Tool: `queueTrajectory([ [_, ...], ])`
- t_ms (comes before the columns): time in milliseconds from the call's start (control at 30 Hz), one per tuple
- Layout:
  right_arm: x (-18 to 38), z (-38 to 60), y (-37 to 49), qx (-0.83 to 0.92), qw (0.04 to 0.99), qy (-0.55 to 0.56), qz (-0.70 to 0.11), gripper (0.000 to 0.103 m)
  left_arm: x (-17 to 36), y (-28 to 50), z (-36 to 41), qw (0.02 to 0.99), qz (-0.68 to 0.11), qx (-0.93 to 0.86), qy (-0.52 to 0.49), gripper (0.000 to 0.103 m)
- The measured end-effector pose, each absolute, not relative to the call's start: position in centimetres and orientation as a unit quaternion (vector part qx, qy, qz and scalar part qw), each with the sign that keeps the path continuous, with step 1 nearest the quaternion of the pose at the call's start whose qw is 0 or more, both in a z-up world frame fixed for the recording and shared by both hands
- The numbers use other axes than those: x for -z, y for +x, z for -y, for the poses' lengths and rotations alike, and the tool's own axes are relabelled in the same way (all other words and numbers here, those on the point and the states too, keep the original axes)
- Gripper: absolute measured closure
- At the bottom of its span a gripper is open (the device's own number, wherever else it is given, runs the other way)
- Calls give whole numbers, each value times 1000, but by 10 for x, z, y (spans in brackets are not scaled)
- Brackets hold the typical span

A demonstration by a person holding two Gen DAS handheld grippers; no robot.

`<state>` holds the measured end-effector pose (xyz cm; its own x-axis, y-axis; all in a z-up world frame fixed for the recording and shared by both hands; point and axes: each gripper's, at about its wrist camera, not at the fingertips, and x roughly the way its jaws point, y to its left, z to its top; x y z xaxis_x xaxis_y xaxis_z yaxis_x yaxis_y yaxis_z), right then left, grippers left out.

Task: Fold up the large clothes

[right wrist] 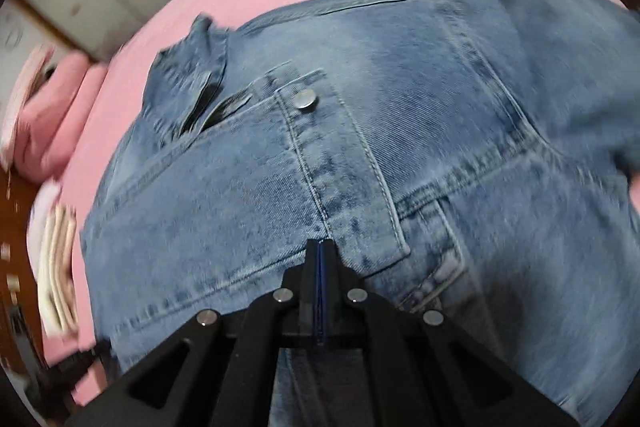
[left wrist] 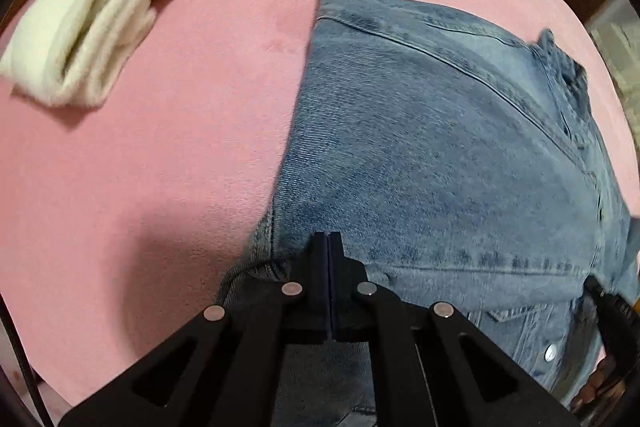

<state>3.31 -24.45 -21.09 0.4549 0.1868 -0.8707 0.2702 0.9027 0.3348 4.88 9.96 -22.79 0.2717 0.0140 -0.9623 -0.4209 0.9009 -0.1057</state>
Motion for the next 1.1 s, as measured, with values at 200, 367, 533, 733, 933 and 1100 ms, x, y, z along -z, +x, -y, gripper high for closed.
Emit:
queueTrajectory([
  [200,199,223,15,69,812,220,-535,100,197,22,-97,779,-588,-126,-178,74],
  [367,176,194,-27,57,821,178,-540,31,171,-10,-102,783,-575,-137,-195,12],
  [533,164,176,-72,77,816,155,-551,1,153,-36,-102,786,-588,-125,-141,12],
  [733,165,168,-107,74,811,177,-553,1,158,-67,-88,791,-595,-114,-78,11],
  [933,169,163,-129,68,817,168,-548,1,183,-93,-69,759,-641,-86,-77,11],
  [1100,177,166,-146,52,799,165,-576,1,198,-107,-43,717,-690,-67,-73,11],
])
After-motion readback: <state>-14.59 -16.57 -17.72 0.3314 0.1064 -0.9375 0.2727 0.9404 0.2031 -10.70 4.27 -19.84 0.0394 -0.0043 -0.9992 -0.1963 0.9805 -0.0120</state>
